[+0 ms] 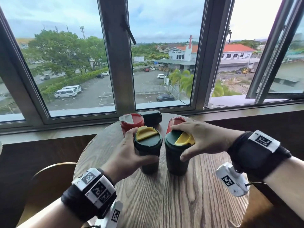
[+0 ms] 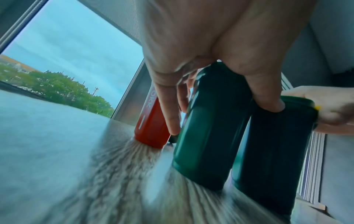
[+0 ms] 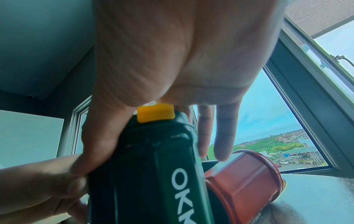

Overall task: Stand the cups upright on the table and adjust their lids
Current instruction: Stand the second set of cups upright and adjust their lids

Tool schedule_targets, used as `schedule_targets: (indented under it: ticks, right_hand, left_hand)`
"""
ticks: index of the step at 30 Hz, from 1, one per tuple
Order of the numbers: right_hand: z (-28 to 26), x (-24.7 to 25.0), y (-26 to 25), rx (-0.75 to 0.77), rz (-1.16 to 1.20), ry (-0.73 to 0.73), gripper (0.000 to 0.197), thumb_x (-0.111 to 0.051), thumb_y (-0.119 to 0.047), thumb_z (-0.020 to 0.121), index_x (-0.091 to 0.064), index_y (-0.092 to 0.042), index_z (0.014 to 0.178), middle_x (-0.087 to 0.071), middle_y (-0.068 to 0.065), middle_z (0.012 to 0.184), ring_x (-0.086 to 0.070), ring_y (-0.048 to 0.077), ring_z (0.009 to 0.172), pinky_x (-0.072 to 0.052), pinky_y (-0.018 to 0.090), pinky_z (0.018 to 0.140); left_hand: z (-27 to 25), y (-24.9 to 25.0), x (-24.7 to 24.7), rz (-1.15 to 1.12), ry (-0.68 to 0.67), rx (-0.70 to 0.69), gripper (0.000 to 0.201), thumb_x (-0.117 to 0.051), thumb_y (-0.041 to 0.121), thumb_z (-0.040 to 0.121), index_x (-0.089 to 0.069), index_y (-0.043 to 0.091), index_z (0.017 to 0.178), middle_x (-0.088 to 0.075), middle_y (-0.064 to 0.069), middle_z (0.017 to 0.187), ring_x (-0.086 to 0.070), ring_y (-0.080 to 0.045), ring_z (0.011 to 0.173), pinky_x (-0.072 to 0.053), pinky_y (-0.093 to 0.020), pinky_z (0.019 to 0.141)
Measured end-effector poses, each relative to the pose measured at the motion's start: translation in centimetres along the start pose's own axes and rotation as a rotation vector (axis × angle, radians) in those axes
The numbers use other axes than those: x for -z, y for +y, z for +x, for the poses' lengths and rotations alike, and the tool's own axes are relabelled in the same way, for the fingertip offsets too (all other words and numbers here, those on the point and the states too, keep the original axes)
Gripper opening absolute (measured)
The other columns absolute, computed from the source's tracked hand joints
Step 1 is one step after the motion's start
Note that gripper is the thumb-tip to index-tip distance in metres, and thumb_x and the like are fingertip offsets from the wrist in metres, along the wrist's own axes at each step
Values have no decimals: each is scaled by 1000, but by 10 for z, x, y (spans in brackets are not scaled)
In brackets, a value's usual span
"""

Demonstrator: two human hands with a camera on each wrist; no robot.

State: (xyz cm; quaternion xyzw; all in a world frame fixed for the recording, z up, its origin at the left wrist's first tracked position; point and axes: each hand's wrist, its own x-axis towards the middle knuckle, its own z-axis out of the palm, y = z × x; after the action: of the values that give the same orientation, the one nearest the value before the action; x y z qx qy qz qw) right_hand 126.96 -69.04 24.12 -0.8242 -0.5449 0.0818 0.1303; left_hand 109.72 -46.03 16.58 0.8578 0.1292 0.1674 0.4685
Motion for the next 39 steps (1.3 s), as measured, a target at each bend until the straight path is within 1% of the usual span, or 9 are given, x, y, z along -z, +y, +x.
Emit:
schedule_targets:
  ticks: [6,9,12,14,16,19,27,34,39]
  right_hand:
    - [3,29,39,-142,425,30,67,-55,-69,84,-54,-39,144,-66,-16,131,-66,5,114,-61,38,90]
    - [19,39,73,-197,355,39,49,-61,-52,91,-59,-33,136,-66,-5,130,-65,11,111,-62,40,88]
    - [42,37,101,-129,69,-25,66,-78,-38,83,-52,-33,144,-63,-1,138,-63,13,114,-53,34,100]
    - [59,33,111,-32,-84,-45,83,-83,-31,77,-44,-31,151,-56,-4,147,-56,11,124,-44,26,107]
    - [78,30,119,87,-217,-73,97,-84,-30,73,-35,-32,157,-45,-6,157,-46,13,138,-35,27,114]
    - [102,28,126,217,-398,-172,110,-86,-31,69,-25,-33,161,-28,-7,166,-34,19,148,-28,36,121]
    - [137,21,128,421,-458,-260,88,-83,-39,58,-50,-35,139,-63,-8,125,-60,17,115,-51,40,101]
    - [143,44,105,483,-98,-227,87,-83,-49,50,-55,-39,132,-56,-16,119,-58,13,110,-53,41,97]
    - [146,50,76,556,-122,-246,86,-94,-35,63,-56,-29,140,-50,-12,124,-53,14,115,-50,39,101]
  left_hand:
    - [-7,24,8,124,40,-63,109,-71,80,57,-38,34,151,-54,14,142,-51,-5,130,-40,-33,115]
    - [-10,31,6,144,56,-46,97,-68,77,67,-41,32,149,-59,12,137,-58,1,121,-41,-17,100]
    - [-11,41,2,78,52,65,71,-78,41,85,-42,30,146,-64,13,119,-68,15,90,-47,-3,75]
    - [-12,43,1,85,84,111,67,-79,39,85,-43,40,142,-67,9,115,-71,8,85,-55,-13,72]
    - [-12,43,-1,105,116,147,73,-81,61,74,-47,52,139,-70,-9,121,-73,-13,99,-63,-32,78]
    - [-16,43,-5,72,144,214,85,-78,70,62,-44,60,140,-73,3,119,-75,-18,102,-64,-44,85]
    - [-23,63,-17,44,209,294,87,-78,61,64,-44,59,144,-59,18,140,-70,-9,114,-65,-43,86]
    - [-24,65,-21,4,242,332,84,-80,56,66,-47,56,143,-66,12,136,-68,-13,119,-63,-49,88]
    - [-23,63,-22,-16,245,315,89,-79,53,66,-45,48,148,-59,38,133,-66,-6,122,-63,-52,88]
